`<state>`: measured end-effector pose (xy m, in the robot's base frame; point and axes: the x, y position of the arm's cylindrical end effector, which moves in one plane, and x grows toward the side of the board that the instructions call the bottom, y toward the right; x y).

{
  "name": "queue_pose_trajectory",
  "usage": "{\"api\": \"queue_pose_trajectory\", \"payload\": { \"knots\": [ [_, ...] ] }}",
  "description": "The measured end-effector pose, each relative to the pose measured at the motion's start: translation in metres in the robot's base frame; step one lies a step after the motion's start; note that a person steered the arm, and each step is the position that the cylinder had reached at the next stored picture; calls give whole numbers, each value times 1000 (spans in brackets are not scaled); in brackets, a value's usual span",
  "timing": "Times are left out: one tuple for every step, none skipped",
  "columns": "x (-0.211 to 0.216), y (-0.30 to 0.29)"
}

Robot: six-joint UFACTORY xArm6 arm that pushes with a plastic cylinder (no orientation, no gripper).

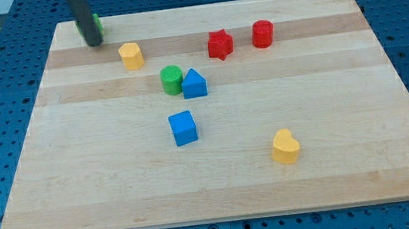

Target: Move the yellow hexagon bottom to the green star

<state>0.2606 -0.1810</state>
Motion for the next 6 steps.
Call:
{"api": "queue_pose_trajectory", "payload": {
  "knots": [
    [0,71],
    [34,98],
    [76,83],
    [78,56],
    [62,45],
    [42,22]
  ]
}}
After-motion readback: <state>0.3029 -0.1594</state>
